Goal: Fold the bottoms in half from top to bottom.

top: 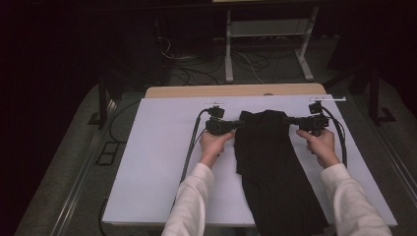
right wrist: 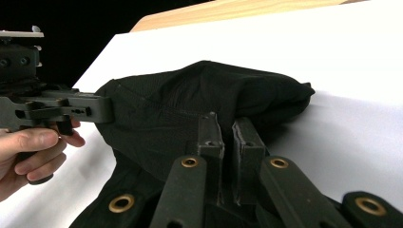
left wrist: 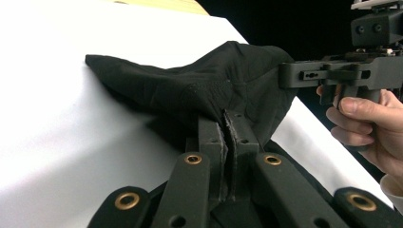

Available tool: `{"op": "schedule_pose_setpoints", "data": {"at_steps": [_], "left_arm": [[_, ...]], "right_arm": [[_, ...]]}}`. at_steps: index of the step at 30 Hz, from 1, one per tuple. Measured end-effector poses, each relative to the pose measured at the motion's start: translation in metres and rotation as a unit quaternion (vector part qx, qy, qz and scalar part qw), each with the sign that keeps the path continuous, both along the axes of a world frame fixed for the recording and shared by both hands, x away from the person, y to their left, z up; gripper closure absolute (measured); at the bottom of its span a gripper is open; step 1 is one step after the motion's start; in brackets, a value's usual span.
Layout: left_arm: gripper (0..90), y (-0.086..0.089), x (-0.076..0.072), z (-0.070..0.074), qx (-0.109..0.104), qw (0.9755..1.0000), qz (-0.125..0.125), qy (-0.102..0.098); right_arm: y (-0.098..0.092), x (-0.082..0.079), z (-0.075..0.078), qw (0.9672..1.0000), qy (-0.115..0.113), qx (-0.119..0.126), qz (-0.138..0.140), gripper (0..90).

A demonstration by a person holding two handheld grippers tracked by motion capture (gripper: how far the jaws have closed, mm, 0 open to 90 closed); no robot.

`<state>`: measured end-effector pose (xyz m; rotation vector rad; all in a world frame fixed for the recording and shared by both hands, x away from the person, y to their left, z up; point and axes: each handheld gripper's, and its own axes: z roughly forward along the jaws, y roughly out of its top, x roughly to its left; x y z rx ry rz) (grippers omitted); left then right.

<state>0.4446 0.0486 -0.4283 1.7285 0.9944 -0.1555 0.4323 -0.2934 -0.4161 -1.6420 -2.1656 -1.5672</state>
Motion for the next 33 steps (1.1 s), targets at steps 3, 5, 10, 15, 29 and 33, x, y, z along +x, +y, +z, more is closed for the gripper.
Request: {"op": "schedule_pose_setpoints", "data": {"at_steps": [3, 5, 10, 15, 29, 33], "left_arm": [[86.0, 0.0, -0.005, 0.003, -0.001, 1.0, -0.007, -0.003], [85.8, 0.0, -0.007, 0.005, -0.002, 1.0, -0.009, -0.004], [85.7, 0.001, -0.013, 0.008, 0.0, 1.0, -0.009, -0.004], [85.7, 0.002, -0.019, 0.011, 0.001, 0.9999, -0.009, -0.009], [85.7, 0.004, -0.036, 0.017, 0.013, 0.9995, -0.023, -0.018], [85.7, 0.004, -0.044, 0.021, 0.013, 0.9992, -0.03, -0.023]], "right_arm": [[-0.001, -0.004, 0.002, 1.0, -0.003, 0.001, 0.001, 83.1], [-0.002, -0.006, 0.003, 1.0, -0.005, 0.002, 0.0, 83.1], [-0.003, -0.012, 0.004, 1.0, -0.005, 0.005, 0.001, 83.1], [-0.003, -0.018, 0.006, 0.9999, -0.008, 0.007, 0.005, 83.1], [-0.001, -0.038, 0.009, 0.9997, -0.011, 0.001, 0.02, 83.1], [-0.001, -0.044, 0.012, 0.9996, -0.014, -0.002, 0.025, 83.1]]}}
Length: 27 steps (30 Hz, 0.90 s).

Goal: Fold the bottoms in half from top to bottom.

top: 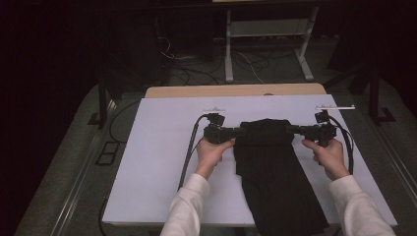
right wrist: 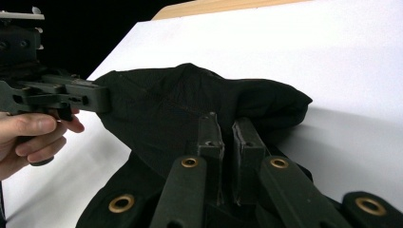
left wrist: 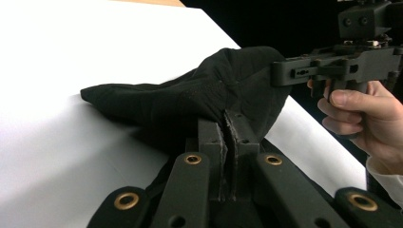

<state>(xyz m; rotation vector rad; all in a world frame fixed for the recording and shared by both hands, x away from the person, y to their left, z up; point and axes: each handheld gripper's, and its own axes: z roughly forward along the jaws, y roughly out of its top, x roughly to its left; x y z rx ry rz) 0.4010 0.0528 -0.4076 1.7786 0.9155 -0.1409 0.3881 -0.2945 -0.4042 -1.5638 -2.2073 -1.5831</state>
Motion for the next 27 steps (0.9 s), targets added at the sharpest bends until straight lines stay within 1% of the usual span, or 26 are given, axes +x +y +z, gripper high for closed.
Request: {"op": "schedule_pose_setpoints", "data": {"at_steps": [5, 8, 12, 16, 19, 22, 27], "left_arm": [[85.7, -0.001, -0.009, 0.003, -0.002, 1.0, -0.006, -0.005], [85.7, -0.001, -0.013, 0.004, 0.002, 0.9999, -0.011, -0.006], [85.6, -0.002, -0.018, 0.007, 0.01, 0.9997, -0.018, -0.013], [85.6, -0.002, -0.023, 0.011, 0.007, 0.9997, -0.02, -0.015], [85.6, -0.002, -0.027, 0.013, 0.012, 0.9994, -0.029, -0.018], [85.5, -0.002, -0.032, 0.013, 0.012, 0.9993, -0.029, -0.018], [85.5, -0.003, -0.041, 0.008, 0.013, 0.9991, -0.038, -0.014]], "right_arm": [[-0.001, -0.009, 0.003, 1.0, -0.004, -0.002, 0.005, 83.0], [-0.002, -0.014, 0.006, 0.9999, -0.009, -0.003, 0.008, 83.1], [-0.004, -0.019, 0.007, 0.9999, -0.008, -0.003, 0.01, 83.0], [-0.005, -0.023, 0.008, 0.9998, -0.011, -0.004, 0.013, 83.0], [-0.005, -0.027, 0.009, 0.9998, -0.013, -0.004, 0.016, 83.0], [-0.005, -0.03, 0.01, 0.9997, -0.013, -0.007, 0.019, 83.0], [-0.005, -0.035, 0.009, 0.9996, -0.011, -0.014, 0.023, 83.0]]}}
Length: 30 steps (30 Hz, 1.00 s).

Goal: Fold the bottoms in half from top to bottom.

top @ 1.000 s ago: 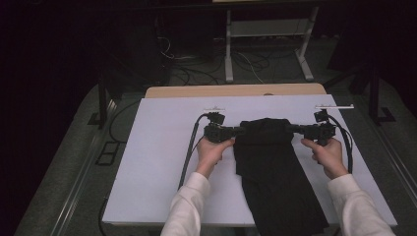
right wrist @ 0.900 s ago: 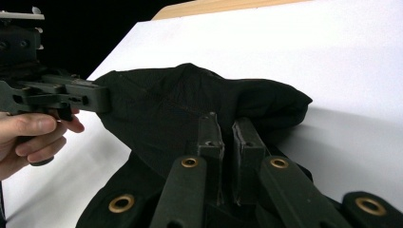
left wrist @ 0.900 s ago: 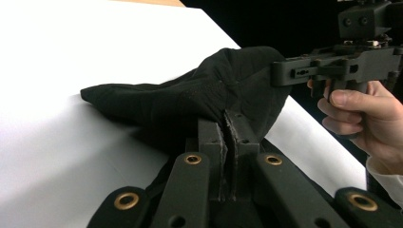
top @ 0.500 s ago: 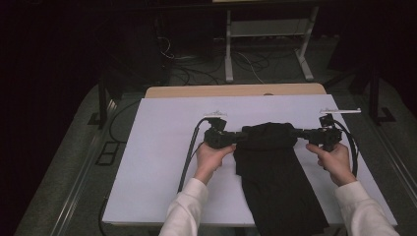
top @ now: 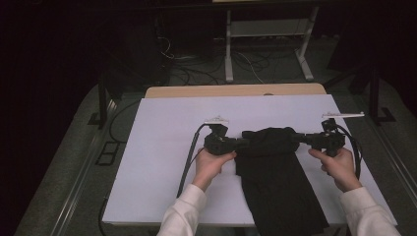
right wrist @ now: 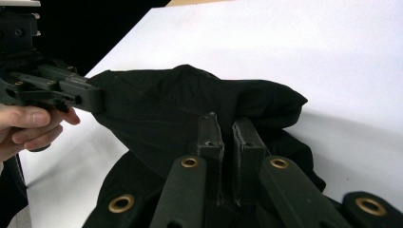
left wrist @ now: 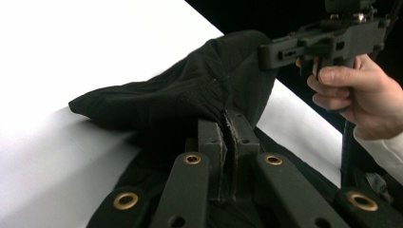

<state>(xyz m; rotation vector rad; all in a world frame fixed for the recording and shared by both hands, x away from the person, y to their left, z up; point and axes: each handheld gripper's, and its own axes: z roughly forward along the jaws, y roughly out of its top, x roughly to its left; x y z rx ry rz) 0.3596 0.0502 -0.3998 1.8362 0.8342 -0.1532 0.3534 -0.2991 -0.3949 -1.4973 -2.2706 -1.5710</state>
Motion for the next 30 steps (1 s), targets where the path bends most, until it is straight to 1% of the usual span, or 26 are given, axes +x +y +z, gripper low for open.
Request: {"op": "schedule_pose_setpoints", "data": {"at_steps": [2, 6, 8, 10, 14, 17, 19, 25, 27, 30], "left_arm": [[85.6, 0.0, -0.003, 0.0, 0.002, 1.0, -0.005, -0.003], [85.6, 0.001, -0.01, 0.001, -0.002, 0.9999, -0.012, -0.005], [85.6, 0.001, -0.014, 0.0, 0.002, 0.9998, -0.018, -0.007], [85.5, 0.001, -0.017, -0.002, 0.002, 0.9997, -0.022, -0.007], [85.5, 0.0, -0.024, -0.006, 0.004, 0.9995, -0.031, -0.004], [85.5, 0.001, -0.029, -0.009, 0.01, 0.9993, -0.036, -0.004], [85.5, 0.001, -0.032, -0.011, 0.009, 0.9992, -0.039, -0.003], [85.5, -0.003, -0.044, -0.023, 0.015, 0.9987, -0.049, 0.006], [85.4, -0.005, -0.045, -0.024, 0.025, 0.9982, -0.054, 0.007], [85.4, -0.008, -0.049, -0.025, 0.03, 0.9976, -0.062, 0.009]], "right_arm": [[0.0, -0.002, 0.0, 1.0, 0.0, -0.003, 0.002, 83.0], [0.0, -0.007, 0.001, 1.0, 0.002, -0.006, 0.006, 83.0], [0.0, -0.009, 0.001, 0.9999, 0.002, -0.01, 0.009, 83.0], [0.001, -0.012, 0.0, 0.9998, 0.004, -0.015, 0.012, 83.0], [0.002, -0.016, -0.004, 0.9994, 0.013, -0.025, 0.019, 82.9], [0.003, -0.019, -0.006, 0.999, 0.017, -0.031, 0.025, 82.9], [0.004, -0.021, -0.008, 0.9987, 0.023, -0.035, 0.027, 82.9], [0.004, -0.028, -0.017, 0.9971, 0.037, -0.053, 0.039, 82.8], [0.003, -0.03, -0.02, 0.9966, 0.042, -0.058, 0.04, 82.8], [0.0, -0.032, -0.023, 0.9961, 0.047, -0.061, 0.042, 82.7]]}}
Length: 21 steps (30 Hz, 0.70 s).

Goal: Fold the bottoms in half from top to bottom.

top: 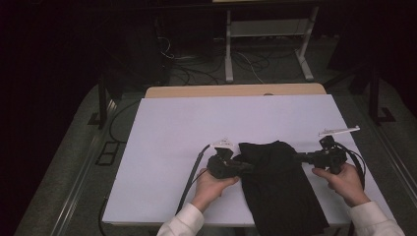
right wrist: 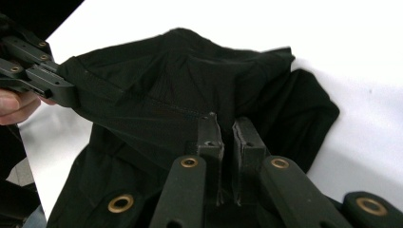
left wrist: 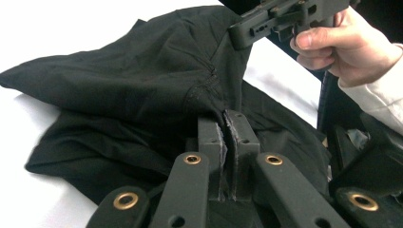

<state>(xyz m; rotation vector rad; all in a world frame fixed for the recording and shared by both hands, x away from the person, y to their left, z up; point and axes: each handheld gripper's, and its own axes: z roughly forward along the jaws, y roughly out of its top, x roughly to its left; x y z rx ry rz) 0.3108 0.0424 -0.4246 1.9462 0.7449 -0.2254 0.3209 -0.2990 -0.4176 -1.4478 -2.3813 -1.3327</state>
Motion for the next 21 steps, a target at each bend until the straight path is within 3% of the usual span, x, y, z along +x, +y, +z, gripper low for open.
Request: {"op": "schedule_pose_setpoints", "data": {"at_steps": [14, 21], "left_arm": [[87.6, -0.003, -0.012, -0.014, 0.027, 0.9992, -0.025, 0.013], [87.8, -0.002, -0.017, -0.015, 0.03, 0.9989, -0.033, 0.016]], "right_arm": [[-0.002, -0.015, -0.012, 0.9989, 0.019, -0.034, 0.025, 82.3], [-0.005, -0.022, -0.014, 0.9986, 0.03, -0.029, 0.032, 81.9]]}}
